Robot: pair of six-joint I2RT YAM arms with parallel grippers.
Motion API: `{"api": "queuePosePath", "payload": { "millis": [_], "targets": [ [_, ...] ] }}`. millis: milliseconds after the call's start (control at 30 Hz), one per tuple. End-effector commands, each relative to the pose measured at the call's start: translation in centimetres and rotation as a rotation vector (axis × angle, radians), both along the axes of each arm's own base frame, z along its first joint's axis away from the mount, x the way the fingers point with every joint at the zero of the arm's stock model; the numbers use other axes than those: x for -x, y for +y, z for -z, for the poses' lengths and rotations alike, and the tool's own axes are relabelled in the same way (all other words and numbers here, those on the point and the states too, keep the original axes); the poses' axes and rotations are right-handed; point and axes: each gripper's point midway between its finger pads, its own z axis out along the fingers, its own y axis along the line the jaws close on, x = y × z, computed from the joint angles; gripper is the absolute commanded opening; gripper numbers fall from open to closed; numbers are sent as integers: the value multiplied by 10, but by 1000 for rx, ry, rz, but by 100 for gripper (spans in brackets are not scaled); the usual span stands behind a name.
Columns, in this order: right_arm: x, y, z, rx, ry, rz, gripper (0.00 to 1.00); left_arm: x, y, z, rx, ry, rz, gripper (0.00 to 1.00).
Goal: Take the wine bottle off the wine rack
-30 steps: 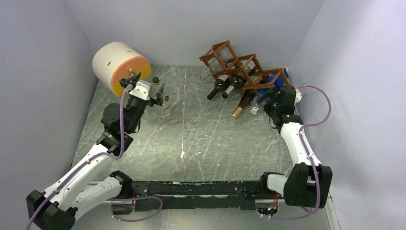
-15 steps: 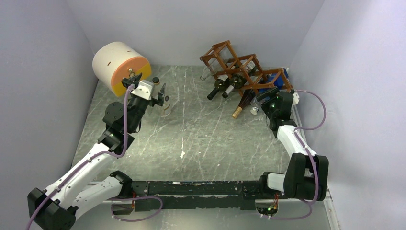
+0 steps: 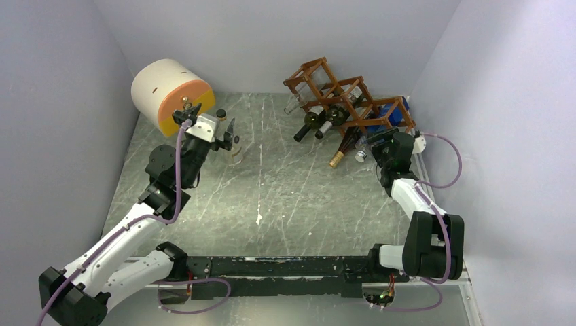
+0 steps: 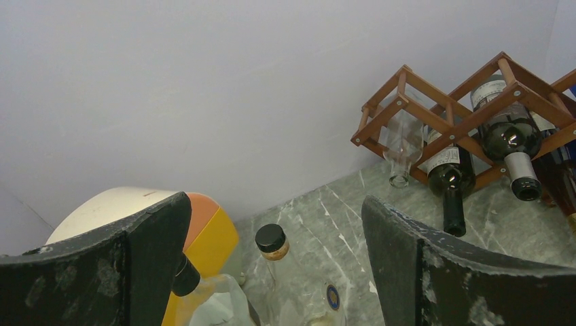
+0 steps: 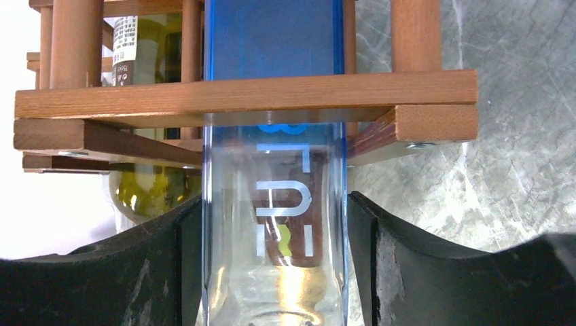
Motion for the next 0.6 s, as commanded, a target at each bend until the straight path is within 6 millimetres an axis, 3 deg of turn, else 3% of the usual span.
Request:
{"api": "queuePosePath", "payload": {
  "millis": [0, 233, 333, 567],
  "targets": [
    [-3, -11, 1, -2, -14, 61, 71, 8, -1, -23, 21, -47, 20, 99],
    [4, -3, -6, -4, -25, 19, 49, 9, -1, -23, 24, -47, 25, 99],
    [10, 5, -13, -15, -56, -20, 47, 10, -3, -25, 29, -47, 38, 99],
    [31, 16, -30, -59, -139, -52, 28, 9, -8, -22, 31, -34, 61, 99]
  ]
}}
